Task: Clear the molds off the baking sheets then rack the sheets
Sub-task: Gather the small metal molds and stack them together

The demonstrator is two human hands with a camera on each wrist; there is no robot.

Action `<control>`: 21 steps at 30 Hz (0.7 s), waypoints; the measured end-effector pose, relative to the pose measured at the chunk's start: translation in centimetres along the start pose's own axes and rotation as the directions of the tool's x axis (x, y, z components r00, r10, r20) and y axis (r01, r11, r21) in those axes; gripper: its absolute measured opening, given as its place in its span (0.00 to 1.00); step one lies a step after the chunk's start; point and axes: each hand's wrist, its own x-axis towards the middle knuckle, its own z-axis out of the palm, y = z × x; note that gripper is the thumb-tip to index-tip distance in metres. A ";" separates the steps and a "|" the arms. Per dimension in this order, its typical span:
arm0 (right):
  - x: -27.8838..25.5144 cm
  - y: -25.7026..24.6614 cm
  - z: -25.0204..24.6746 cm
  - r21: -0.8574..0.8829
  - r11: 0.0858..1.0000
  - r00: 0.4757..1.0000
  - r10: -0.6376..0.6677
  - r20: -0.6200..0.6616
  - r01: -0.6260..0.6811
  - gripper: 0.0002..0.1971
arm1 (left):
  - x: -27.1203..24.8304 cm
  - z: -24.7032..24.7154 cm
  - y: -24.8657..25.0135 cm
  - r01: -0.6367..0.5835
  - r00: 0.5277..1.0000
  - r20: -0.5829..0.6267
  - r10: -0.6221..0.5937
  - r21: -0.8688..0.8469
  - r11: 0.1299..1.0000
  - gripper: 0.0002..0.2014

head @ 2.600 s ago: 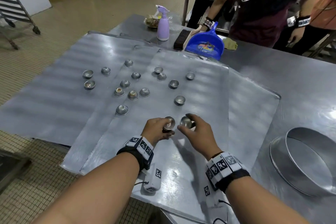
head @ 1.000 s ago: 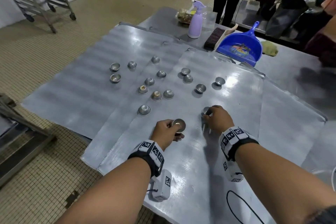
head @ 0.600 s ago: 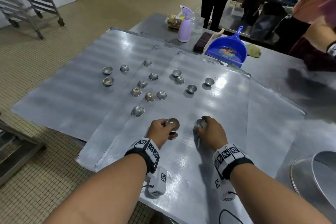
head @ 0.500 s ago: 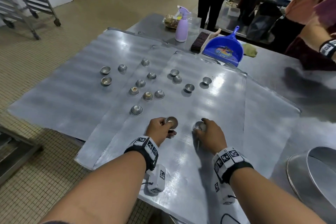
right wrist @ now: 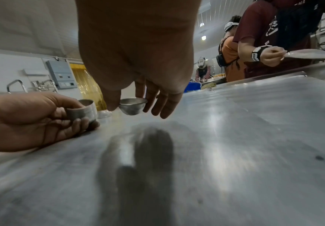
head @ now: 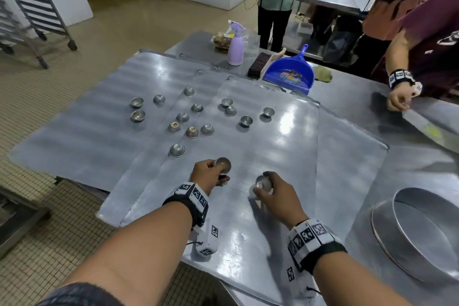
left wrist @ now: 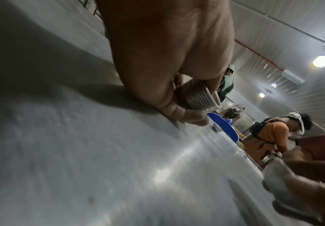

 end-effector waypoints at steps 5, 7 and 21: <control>0.0 -1.9 -1.3 0.094 0.987 0.991 -0.126 -0.037 0.129 0.30 | -2.8 1.4 -0.2 0.066 0.997 -0.037 -0.071 -0.110 0.992 0.06; -0.1 -2.8 -1.4 0.108 0.979 0.985 -0.170 -0.024 0.172 0.30 | -4.1 1.9 0.0 0.064 0.998 -0.018 -0.067 -0.113 0.992 0.03; -1.1 -5.8 1.9 0.192 0.931 0.938 -0.333 0.095 0.311 0.34 | -8.6 0.4 1.4 0.045 0.985 -0.137 -0.101 -0.366 0.930 0.17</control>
